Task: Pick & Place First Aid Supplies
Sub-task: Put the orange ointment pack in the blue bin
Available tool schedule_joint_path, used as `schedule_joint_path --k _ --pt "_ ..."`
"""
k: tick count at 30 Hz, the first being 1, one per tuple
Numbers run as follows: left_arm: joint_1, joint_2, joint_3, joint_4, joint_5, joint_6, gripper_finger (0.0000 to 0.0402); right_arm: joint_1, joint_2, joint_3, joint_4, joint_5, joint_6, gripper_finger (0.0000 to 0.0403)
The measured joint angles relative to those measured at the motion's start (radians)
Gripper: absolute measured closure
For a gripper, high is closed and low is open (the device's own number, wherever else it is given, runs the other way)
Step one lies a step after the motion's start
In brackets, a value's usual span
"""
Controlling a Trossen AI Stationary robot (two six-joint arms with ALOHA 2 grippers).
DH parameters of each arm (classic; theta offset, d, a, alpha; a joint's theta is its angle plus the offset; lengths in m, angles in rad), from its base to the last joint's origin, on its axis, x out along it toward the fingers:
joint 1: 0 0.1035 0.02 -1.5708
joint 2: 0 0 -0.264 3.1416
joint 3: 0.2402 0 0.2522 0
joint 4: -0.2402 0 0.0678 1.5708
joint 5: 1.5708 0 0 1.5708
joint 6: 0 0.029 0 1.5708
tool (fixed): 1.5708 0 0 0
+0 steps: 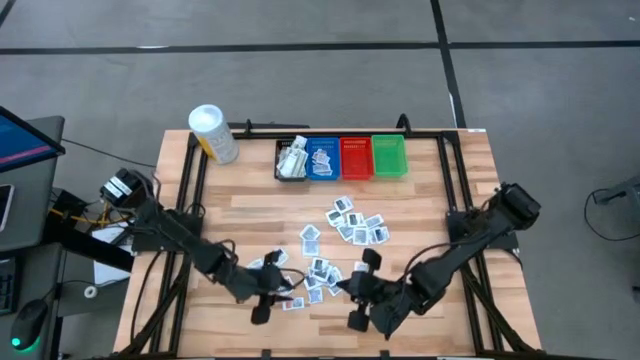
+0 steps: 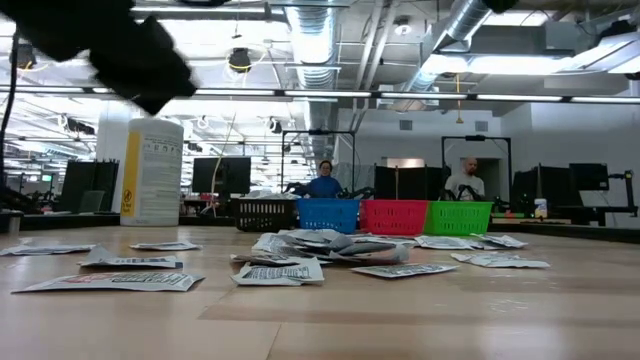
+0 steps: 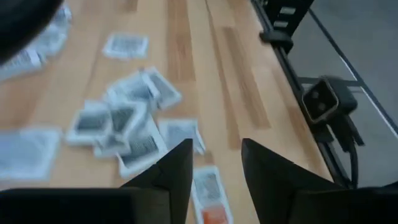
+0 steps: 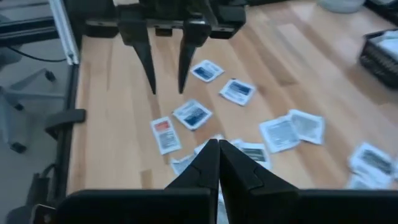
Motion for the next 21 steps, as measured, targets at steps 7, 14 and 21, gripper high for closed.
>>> schedule_joint_path --k 7,14,21 --pt "-0.105 0.125 0.000 0.004 -0.037 -0.242 0.0263 0.024 0.079 0.000 0.170 -0.001 0.008 0.0402" --pt "-0.141 0.258 0.002 0.007 -0.129 -0.290 0.0270 0.035 0.096 0.004 0.227 0.000 0.008 0.0402" --pt "-0.141 0.271 0.016 0.010 -0.250 -0.174 0.0270 0.043 0.089 0.004 0.224 0.000 0.003 0.0402"
